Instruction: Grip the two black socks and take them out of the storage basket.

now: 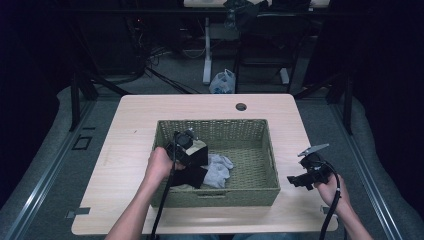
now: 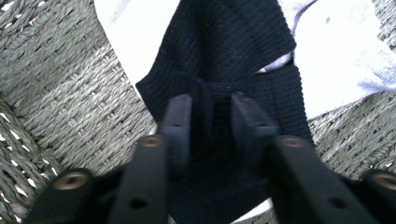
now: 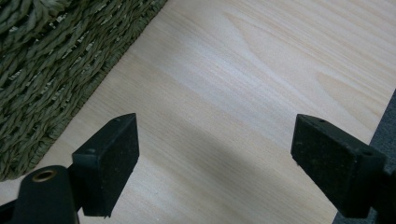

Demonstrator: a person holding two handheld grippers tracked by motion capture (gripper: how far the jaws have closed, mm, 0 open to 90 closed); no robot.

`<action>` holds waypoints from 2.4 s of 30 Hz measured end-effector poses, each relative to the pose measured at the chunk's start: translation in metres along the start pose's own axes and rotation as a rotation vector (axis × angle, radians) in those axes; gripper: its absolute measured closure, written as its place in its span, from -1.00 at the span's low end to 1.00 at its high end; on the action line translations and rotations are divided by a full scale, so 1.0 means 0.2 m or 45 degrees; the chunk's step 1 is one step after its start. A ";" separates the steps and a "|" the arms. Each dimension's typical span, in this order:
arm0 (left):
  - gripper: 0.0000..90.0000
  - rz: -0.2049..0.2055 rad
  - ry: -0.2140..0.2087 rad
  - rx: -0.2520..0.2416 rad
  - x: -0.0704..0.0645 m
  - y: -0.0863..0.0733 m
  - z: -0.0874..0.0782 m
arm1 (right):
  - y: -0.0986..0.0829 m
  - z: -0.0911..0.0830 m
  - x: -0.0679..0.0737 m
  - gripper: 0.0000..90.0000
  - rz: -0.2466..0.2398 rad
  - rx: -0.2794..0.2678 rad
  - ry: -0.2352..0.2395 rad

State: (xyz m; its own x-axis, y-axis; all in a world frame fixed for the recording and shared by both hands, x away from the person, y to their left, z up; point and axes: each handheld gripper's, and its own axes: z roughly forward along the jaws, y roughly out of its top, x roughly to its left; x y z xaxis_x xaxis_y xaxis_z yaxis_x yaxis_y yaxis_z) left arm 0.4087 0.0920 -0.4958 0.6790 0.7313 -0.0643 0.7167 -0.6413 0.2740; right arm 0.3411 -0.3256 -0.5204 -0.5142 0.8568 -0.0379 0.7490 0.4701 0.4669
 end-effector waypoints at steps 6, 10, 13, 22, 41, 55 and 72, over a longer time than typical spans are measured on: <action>0.79 0.017 -0.008 -0.047 -0.01 -0.02 -0.05 | 0.00 0.00 0.00 -0.67 0.003 -0.002 -0.001; 0.80 0.019 -0.015 -0.109 -0.02 -0.04 -0.12 | 0.00 0.00 0.00 -0.67 0.006 -0.005 0.001; 0.80 0.026 -0.019 -0.140 -0.03 -0.07 -0.17 | 0.00 0.00 0.00 -0.67 0.001 -0.002 0.003; 0.80 0.047 0.006 -0.227 -0.05 -0.09 -0.29 | 0.00 -0.01 0.00 -0.67 0.005 -0.007 -0.001; 0.80 0.093 0.040 -0.342 -0.07 -0.08 -0.58 | 0.00 0.00 0.00 -0.67 0.002 0.002 0.001; 0.80 0.081 0.102 -0.363 -0.02 -0.02 -0.72 | 0.00 0.00 0.00 -0.67 0.006 0.003 -0.002; 0.80 0.042 0.129 -0.362 0.06 0.06 -0.80 | -0.01 0.01 0.00 -0.67 0.053 -0.032 0.017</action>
State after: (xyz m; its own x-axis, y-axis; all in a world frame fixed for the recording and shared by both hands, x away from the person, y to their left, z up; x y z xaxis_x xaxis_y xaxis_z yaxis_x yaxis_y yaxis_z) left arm 0.3997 0.1304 -0.3406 0.6717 0.7397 0.0411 0.6116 -0.5849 0.5328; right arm 0.3404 -0.3265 -0.5222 -0.4883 0.8727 -0.0061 0.7594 0.4283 0.4897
